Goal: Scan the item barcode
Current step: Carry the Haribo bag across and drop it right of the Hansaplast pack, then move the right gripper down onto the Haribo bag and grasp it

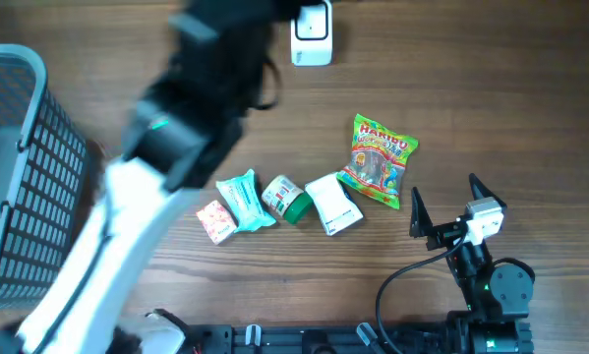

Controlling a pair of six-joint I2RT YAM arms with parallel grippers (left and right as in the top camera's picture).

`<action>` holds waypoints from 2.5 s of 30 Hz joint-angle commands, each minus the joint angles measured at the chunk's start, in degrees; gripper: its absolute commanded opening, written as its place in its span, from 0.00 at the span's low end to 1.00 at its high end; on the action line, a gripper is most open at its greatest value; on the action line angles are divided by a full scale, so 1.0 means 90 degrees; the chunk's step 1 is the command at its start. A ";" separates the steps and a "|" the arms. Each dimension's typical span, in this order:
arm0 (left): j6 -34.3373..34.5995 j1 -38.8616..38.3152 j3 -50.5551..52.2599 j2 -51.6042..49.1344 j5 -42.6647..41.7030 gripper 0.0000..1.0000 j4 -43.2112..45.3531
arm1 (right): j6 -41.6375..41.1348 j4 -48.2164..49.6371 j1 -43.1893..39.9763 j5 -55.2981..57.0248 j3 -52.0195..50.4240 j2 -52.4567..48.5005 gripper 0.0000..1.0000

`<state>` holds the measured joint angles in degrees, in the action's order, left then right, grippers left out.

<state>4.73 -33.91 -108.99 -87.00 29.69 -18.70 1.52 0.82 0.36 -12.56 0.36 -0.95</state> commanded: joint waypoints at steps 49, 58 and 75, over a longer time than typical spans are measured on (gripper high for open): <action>-0.1338 0.2798 0.3657 0.8289 -0.1729 1.00 -0.0393 | -0.5581 -0.5248 0.2013 0.1685 0.7582 -1.2004 1.00; -0.1333 0.2798 0.3657 0.8289 -0.1695 1.00 -0.0199 | -0.5593 -0.5268 0.2013 0.2674 0.7580 -1.2087 0.15; -0.1331 0.2798 0.3657 0.8289 0.1498 1.00 -0.0930 | -0.4828 -0.5316 0.2011 0.1880 0.7694 -1.1856 0.82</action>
<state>-7.40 -9.02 -76.25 -13.08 40.73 -25.15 -43.27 -46.28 18.39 5.93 68.84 -108.07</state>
